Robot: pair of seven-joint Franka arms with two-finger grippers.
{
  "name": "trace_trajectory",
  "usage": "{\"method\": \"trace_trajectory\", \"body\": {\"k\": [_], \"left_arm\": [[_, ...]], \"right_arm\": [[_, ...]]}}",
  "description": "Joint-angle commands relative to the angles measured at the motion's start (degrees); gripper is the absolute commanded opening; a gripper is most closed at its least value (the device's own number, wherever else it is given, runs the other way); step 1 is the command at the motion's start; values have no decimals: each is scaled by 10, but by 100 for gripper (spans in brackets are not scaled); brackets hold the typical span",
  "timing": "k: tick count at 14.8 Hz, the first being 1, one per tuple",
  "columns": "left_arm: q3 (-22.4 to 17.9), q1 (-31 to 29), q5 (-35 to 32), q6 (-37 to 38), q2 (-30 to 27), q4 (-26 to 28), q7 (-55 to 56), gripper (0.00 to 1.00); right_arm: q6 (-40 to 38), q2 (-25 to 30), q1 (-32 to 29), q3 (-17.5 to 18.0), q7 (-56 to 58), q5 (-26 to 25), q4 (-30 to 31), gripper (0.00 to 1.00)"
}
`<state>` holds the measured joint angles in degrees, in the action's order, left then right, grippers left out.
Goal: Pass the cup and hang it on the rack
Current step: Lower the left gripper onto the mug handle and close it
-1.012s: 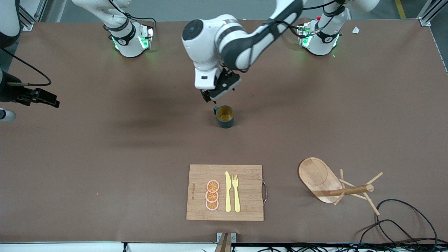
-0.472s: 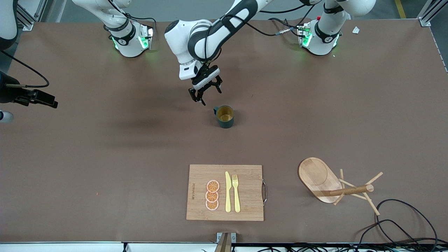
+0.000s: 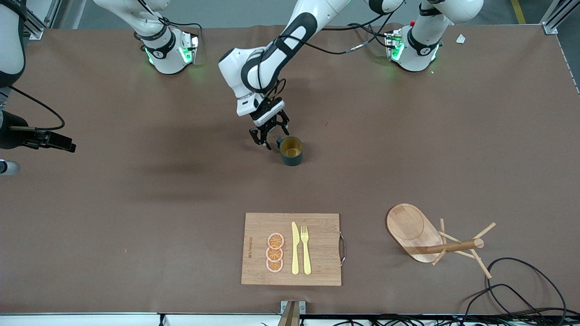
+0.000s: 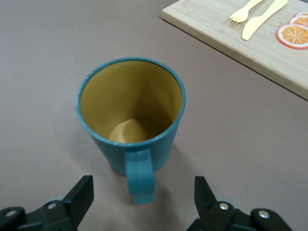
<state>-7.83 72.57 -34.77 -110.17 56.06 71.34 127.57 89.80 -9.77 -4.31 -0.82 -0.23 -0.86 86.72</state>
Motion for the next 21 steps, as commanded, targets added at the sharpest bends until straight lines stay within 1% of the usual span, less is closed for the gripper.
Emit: {"method": "trace_trajectory", "body": {"k": [1,3,6,7,9,12,14,16,19,21], "left_arm": [[-19,6,-14,-4,25,-28,9,89],[-20,7,-14,-5,29,-30,9,85],[-18,9,-14,-2,30,-27,12,68],[-18,10,-14,0,32,-27,12,64],[-16,10,-14,5,32,-27,11,61],[-13,10,-8,24,30,-23,10,52],[-12,10,-7,25,29,-23,10,48],[-11,10,-1,25,26,-23,10,38],[-11,10,7,26,24,-23,5,13],[-11,8,6,26,17,-23,-2,2]], "right_arm": [[-9,-2,1,6,1,1,-14,100],[-20,1,3,6,4,1,-12,100],[-22,22,28,6,3,-6,-4,100],[-24,25,27,5,3,-6,-5,100],[-34,39,26,3,1,-6,-3,100],[-26,39,14,1,-2,-3,-3,100],[-19,43,11,2,-2,-4,-3,100],[-16,48,9,1,-2,-4,-1,100],[-22,59,13,4,-2,-5,-1,100],[-30,72,14,5,-2,-4,15,100]]}}
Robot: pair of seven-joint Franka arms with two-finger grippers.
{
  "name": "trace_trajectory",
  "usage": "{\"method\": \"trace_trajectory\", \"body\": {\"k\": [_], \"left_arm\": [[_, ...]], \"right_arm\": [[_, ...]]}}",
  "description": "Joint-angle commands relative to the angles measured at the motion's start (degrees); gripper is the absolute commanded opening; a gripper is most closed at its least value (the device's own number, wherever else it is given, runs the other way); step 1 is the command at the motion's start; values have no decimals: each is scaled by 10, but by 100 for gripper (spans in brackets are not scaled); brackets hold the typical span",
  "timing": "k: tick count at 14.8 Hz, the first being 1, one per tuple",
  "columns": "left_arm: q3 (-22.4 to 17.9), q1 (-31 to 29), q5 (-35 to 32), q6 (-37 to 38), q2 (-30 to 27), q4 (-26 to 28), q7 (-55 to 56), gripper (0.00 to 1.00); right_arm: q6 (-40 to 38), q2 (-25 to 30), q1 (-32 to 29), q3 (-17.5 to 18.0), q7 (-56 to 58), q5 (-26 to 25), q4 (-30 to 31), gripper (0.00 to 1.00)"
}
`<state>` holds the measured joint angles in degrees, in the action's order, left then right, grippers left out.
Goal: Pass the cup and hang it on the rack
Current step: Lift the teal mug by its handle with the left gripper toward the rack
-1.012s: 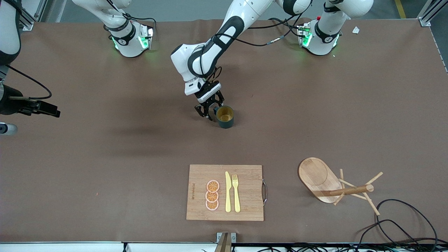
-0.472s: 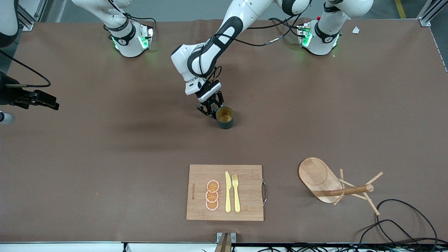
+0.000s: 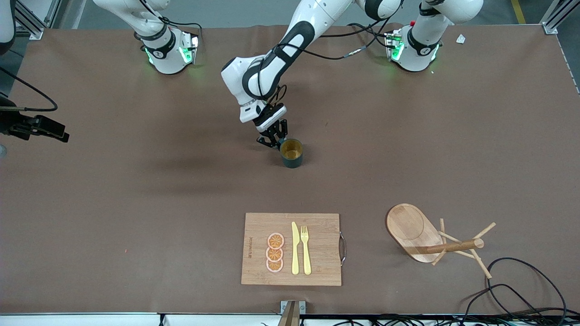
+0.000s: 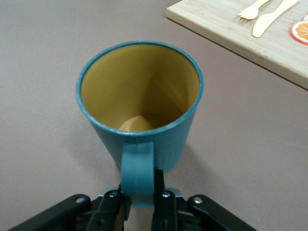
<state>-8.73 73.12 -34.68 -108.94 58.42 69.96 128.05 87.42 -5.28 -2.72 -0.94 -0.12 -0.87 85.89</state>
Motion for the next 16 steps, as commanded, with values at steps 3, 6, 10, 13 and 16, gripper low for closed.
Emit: {"method": "trace_trajectory", "body": {"k": [3,6,10,13,16], "left_arm": [[-4,-5,12,32,-31,-9,-56,1],[-5,-40,51,37,-85,-10,-113,1],[-5,-98,111,38,-170,-4,-193,0],[-4,-158,187,37,-231,-1,-249,0],[-3,-221,288,36,-280,-1,-348,0]], "right_arm": [[-8,74,-2,6,-2,-4,63,100],[-27,97,4,9,-3,-4,64,100],[-33,106,14,9,-3,-4,64,100],[-26,102,18,8,-3,-5,65,100],[-19,100,16,7,-3,-5,66,100]]}}
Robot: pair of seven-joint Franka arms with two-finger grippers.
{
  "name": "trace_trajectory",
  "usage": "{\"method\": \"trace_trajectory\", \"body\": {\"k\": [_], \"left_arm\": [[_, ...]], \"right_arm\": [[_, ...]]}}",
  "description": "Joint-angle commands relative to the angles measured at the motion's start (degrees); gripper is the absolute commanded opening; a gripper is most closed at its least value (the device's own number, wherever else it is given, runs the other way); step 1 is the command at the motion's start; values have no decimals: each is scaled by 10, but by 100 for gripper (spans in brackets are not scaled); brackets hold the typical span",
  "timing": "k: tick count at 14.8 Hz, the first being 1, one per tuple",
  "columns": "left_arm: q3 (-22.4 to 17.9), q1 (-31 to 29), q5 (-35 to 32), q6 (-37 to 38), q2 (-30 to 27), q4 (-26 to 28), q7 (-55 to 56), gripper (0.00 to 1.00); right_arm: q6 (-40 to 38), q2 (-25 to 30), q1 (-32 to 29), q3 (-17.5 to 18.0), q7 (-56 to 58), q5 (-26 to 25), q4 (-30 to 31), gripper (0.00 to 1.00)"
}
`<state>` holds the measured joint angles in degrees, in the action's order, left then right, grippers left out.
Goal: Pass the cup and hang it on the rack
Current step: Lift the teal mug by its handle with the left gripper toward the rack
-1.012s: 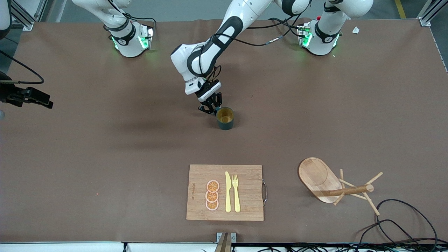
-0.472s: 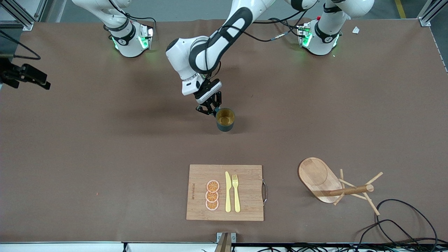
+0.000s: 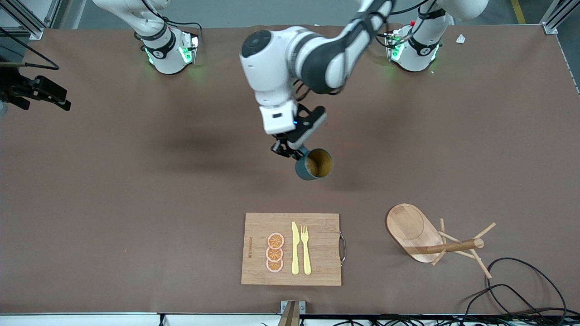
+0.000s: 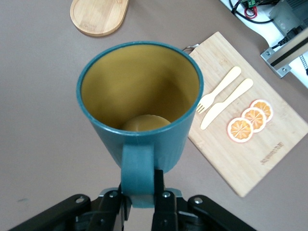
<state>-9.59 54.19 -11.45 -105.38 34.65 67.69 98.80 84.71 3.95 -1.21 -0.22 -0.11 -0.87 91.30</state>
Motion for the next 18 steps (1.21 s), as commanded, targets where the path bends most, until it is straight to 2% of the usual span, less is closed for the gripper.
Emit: {"method": "trace_trajectory", "body": {"k": [1,3,11,13,18], "left_arm": [[5,-51,77,3,-55,23,-74,0],[7,-100,133,4,-72,23,-80,0],[7,-275,358,7,-78,21,-181,0],[6,-311,422,11,-78,22,-225,0],[7,-381,529,25,-66,23,-300,0]], "right_arm": [[9,8,-1,0,-4,-5,12,100],[9,8,-2,-1,-4,-5,11,100],[26,6,1,-2,-5,0,18,100],[42,7,1,-2,-5,4,18,100],[43,4,-1,-3,-5,4,20,100]]}}
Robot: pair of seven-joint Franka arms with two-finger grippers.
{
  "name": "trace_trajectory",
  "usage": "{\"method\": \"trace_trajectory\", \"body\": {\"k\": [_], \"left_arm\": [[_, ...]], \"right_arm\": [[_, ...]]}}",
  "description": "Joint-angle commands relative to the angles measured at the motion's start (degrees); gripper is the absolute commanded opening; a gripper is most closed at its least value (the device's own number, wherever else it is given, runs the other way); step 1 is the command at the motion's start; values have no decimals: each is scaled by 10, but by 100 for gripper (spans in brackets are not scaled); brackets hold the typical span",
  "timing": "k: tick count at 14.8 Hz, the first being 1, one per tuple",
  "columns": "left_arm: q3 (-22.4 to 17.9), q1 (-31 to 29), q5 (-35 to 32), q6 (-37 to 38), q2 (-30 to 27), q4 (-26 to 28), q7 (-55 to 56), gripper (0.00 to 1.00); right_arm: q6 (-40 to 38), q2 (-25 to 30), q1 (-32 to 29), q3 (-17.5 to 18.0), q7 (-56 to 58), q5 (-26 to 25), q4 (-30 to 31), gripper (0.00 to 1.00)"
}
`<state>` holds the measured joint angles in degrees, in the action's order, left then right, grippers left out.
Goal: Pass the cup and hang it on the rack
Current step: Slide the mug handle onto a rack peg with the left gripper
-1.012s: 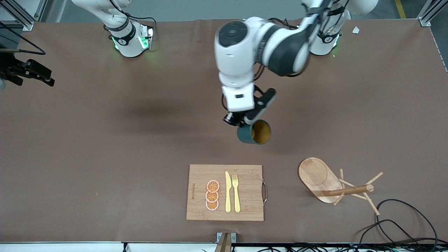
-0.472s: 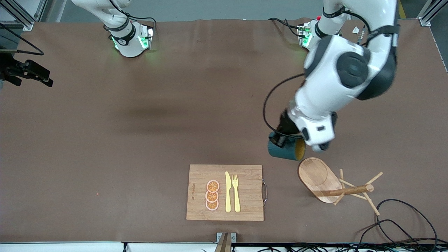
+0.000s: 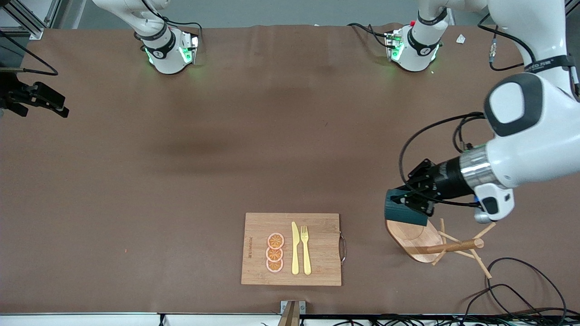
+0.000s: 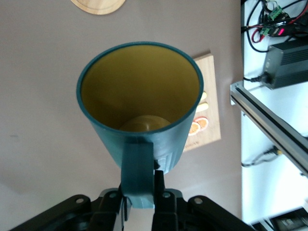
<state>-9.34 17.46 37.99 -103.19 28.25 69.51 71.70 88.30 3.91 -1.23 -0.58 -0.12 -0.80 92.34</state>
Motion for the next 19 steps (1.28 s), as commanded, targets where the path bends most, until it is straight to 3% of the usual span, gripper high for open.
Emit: {"method": "trace_trajectory", "body": {"k": [1,11,19], "left_arm": [[5,-17,47,4,5,5,-40,0],[5,-84,197,5,50,6,-120,1],[5,-110,236,9,74,6,-137,2]], "right_arm": [[6,5,0,1,-5,4,10,100],[1,5,-13,0,-1,3,9,100],[6,6,-12,1,-3,3,4,100]]}}
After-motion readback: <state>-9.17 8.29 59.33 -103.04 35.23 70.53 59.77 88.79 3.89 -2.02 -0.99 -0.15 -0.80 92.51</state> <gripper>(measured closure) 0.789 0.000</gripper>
